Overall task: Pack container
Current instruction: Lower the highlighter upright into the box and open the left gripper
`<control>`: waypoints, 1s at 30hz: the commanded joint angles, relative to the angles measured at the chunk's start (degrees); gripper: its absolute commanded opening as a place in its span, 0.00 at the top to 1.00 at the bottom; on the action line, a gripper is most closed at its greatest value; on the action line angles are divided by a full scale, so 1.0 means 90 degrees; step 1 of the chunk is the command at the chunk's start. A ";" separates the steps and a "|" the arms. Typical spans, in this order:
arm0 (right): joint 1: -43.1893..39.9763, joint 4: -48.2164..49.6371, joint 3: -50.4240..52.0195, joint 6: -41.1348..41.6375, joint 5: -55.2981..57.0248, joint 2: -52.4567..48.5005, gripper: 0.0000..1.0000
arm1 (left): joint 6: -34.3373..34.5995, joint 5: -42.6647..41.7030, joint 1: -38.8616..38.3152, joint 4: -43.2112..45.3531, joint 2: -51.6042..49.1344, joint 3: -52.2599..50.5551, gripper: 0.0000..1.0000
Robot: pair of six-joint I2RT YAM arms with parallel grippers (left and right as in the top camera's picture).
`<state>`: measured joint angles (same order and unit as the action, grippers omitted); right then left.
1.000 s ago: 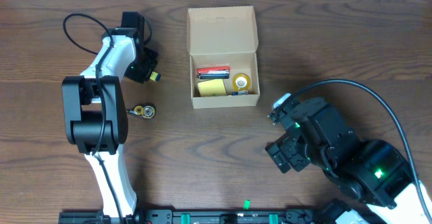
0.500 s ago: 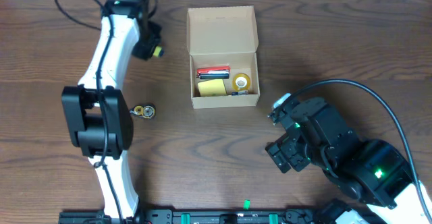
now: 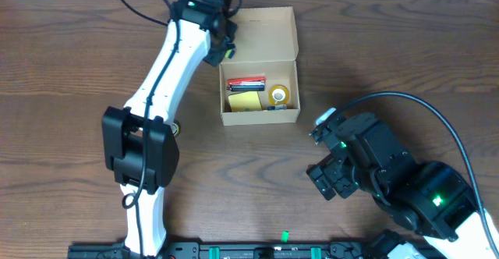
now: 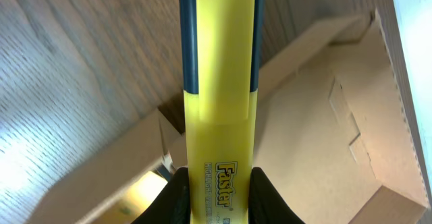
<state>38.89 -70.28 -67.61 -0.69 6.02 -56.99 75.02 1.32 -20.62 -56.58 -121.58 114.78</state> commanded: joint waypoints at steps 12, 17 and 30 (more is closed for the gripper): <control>-0.0027 -0.0002 0.0007 -0.0075 0.0017 -0.0002 0.01 | 0.3891 0.1661 -0.1307 -0.0019 0.0223 0.0148 0.94; -0.0027 -0.0002 0.0007 -0.0075 0.0017 -0.0002 0.01 | 0.4913 0.2132 -0.1943 -0.0104 0.0199 0.0146 0.94; -0.0027 -0.0002 0.0007 -0.0075 0.0017 -0.0002 0.01 | 0.4733 0.1797 -0.2089 -0.0918 0.0007 0.0051 0.94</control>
<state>38.89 -70.28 -67.61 -0.69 6.02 -56.99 115.92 18.02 -39.88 -64.16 -121.30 114.78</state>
